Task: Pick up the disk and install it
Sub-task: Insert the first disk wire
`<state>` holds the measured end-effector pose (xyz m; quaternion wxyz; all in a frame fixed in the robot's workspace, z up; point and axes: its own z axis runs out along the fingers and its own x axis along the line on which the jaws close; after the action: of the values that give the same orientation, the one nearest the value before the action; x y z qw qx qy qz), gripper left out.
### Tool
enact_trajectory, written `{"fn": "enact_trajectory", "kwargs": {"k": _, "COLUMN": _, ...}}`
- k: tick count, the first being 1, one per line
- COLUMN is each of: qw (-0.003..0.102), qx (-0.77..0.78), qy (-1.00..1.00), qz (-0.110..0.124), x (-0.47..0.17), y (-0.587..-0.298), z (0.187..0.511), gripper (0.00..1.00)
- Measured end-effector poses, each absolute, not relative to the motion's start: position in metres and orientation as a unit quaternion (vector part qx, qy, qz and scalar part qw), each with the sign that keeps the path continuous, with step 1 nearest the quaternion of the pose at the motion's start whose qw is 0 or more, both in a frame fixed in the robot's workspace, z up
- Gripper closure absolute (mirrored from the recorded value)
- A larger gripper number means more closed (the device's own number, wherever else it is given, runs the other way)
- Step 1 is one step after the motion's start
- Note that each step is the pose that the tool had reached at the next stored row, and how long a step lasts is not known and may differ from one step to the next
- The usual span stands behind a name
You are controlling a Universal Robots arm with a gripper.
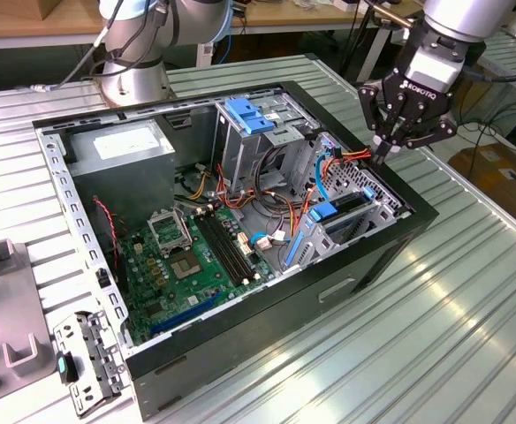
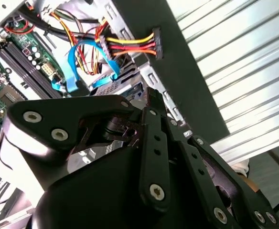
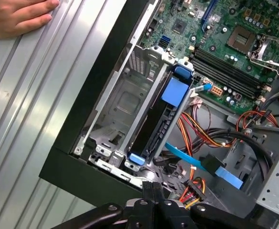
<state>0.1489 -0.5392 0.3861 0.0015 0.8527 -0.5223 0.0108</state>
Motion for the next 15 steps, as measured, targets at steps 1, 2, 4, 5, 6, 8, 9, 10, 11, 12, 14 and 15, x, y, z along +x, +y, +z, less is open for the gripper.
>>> {"fn": "enact_trajectory", "kwargs": {"k": 1, "qw": 0.001, "qx": 0.853, "qy": -0.522, "qz": 0.011, "x": 0.151, "y": -0.538, "z": 0.386, "gripper": 0.89}}
{"fn": "enact_trajectory", "kwargs": {"k": 2, "qw": 0.001, "qx": 0.853, "qy": -0.521, "qz": 0.011, "x": 0.153, "y": -0.536, "z": 0.386, "gripper": 0.89}}
{"fn": "enact_trajectory", "kwargs": {"k": 4, "qw": 0.001, "qx": 0.854, "qy": -0.521, "qz": 0.011, "x": 0.156, "y": -0.534, "z": 0.386, "gripper": 0.89}}
{"fn": "enact_trajectory", "kwargs": {"k": 5, "qw": 0.001, "qx": 0.854, "qy": -0.52, "qz": 0.011, "x": 0.157, "y": -0.532, "z": 0.386, "gripper": 0.89}}
{"fn": "enact_trajectory", "kwargs": {"k": 6, "qw": 0.001, "qx": 0.856, "qy": -0.517, "qz": 0.011, "x": 0.157, "y": -0.531, "z": 0.385, "gripper": 0.89}}
{"fn": "enact_trajectory", "kwargs": {"k": 8, "qw": 0.001, "qx": 0.867, "qy": -0.498, "qz": 0.011, "x": 0.157, "y": -0.531, "z": 0.385, "gripper": 0.89}}
{"fn": "enact_trajectory", "kwargs": {"k": 9, "qw": 0.001, "qx": 0.871, "qy": -0.491, "qz": 0.011, "x": 0.157, "y": -0.531, "z": 0.385, "gripper": 0.89}}
{"fn": "enact_trajectory", "kwargs": {"k": 10, "qw": 0.001, "qx": 0.877, "qy": -0.48, "qz": 0.011, "x": 0.157, "y": -0.531, "z": 0.384, "gripper": 0.89}}
{"fn": "enact_trajectory", "kwargs": {"k": 11, "qw": 0.001, "qx": 0.881, "qy": -0.472, "qz": 0.011, "x": 0.157, "y": -0.531, "z": 0.384, "gripper": 0.89}}
{"fn": "enact_trajectory", "kwargs": {"k": 12, "qw": 0.001, "qx": 0.885, "qy": -0.465, "qz": 0.011, "x": 0.158, "y": -0.531, "z": 0.383, "gripper": 0.89}}
{"fn": "enact_trajectory", "kwargs": {"k": 14, "qw": 0.001, "qx": 0.886, "qy": -0.463, "qz": 0.011, "x": 0.161, "y": -0.53, "z": 0.383, "gripper": 0.89}}
{"fn": "enact_trajectory", "kwargs": {"k": 15, "qw": 0.001, "qx": 0.887, "qy": -0.462, "qz": 0.011, "x": 0.163, "y": -0.529, "z": 0.383, "gripper": 0.89}}
